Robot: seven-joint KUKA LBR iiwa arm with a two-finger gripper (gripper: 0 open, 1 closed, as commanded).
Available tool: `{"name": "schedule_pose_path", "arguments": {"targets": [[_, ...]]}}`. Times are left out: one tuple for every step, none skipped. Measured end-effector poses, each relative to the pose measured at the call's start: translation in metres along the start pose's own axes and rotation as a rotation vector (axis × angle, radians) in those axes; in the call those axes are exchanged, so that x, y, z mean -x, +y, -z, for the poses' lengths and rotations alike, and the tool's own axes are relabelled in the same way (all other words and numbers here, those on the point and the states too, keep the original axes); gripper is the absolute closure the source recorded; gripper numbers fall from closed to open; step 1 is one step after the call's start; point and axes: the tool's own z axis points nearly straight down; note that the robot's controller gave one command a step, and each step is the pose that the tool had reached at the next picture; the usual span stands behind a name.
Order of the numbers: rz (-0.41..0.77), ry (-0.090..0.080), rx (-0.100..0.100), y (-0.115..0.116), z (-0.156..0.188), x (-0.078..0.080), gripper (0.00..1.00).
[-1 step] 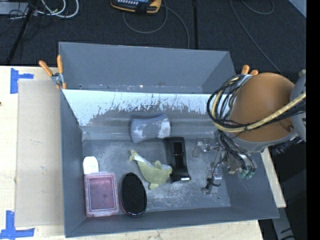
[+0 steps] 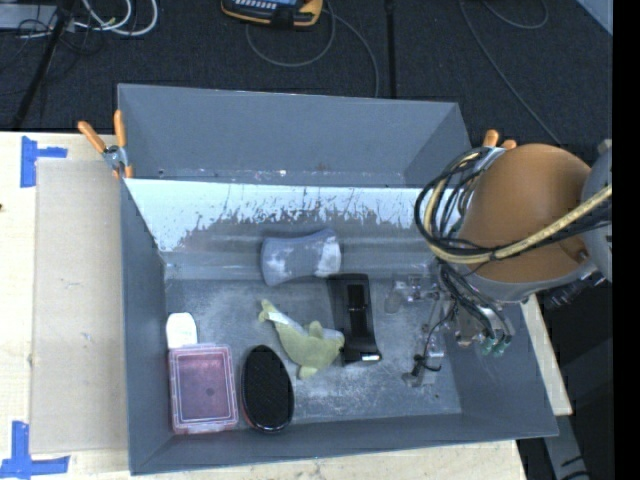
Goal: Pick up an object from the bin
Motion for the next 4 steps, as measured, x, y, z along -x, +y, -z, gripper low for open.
{"name": "schedule_pose_path", "arguments": {"targets": [[0.056,0.004,0.000,0.001,0.031,0.016,0.00],[0.060,-0.017,-0.001,0.010,0.021,0.025,0.00],[0.007,0.001,-0.002,0.048,-0.028,0.026,0.00],[-0.030,-0.009,0.004,0.077,-0.076,0.040,0.00]]}}
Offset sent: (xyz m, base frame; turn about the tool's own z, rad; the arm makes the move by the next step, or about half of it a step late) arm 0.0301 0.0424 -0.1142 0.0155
